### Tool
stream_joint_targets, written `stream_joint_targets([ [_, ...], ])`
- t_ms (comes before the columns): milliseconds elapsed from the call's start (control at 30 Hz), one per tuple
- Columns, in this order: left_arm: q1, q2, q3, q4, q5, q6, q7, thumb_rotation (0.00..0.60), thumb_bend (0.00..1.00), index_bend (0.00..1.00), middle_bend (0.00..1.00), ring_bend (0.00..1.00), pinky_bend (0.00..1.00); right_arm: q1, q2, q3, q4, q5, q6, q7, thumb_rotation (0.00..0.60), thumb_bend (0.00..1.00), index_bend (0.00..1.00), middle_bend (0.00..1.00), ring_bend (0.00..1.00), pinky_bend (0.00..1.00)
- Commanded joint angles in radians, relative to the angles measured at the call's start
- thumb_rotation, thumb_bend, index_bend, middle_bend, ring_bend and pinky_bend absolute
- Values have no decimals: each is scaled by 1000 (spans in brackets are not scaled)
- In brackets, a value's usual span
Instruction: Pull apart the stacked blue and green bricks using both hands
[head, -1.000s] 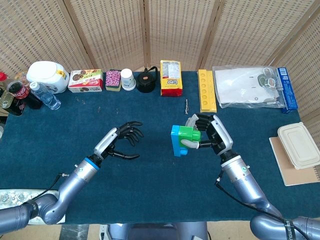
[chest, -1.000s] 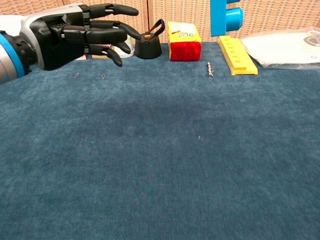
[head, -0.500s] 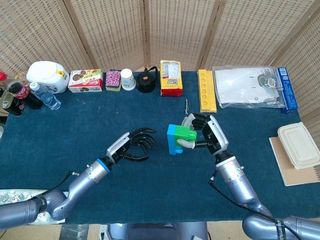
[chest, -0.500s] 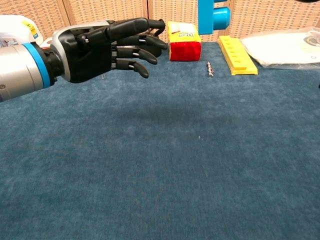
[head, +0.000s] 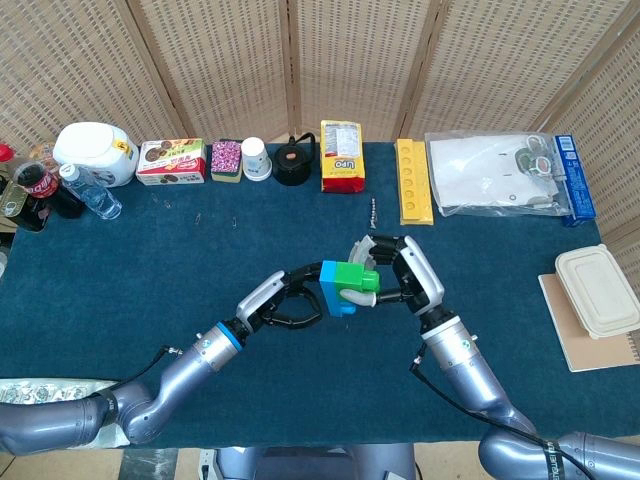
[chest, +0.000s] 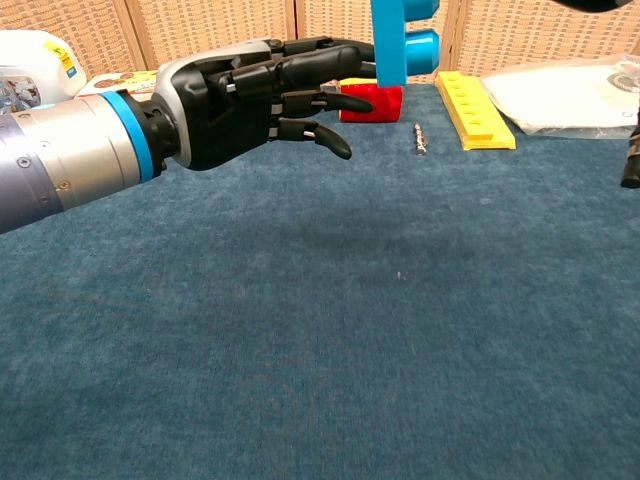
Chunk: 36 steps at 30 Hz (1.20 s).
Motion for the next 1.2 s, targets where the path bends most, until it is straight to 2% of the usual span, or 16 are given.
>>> stream_joint_targets([
  [33,-6,-17,-6,-6,-12,18,30,464,299,286,168,202,439,1,-2,2,-2,-1,-5,-7,600,73,713,673,703,707],
  [267,-23,-43,-14,-14,-18,29,67,468,304,295,168,202,433,2,-10,5,-5,-6,-17,-13,600,73,713,673,703,707],
  [500,-29,-63,-16,-19,-14,46,75,466,341,356,168,202,433,-1,-11,13,-3,-4,-23,-7,600,73,713,673,703,707],
  [1200,-7,-32,-13,-47,5,100,34,476,350,379,168,201,431,-13,3,23,0,0,-48,10,600,72,714,673,703,707],
])
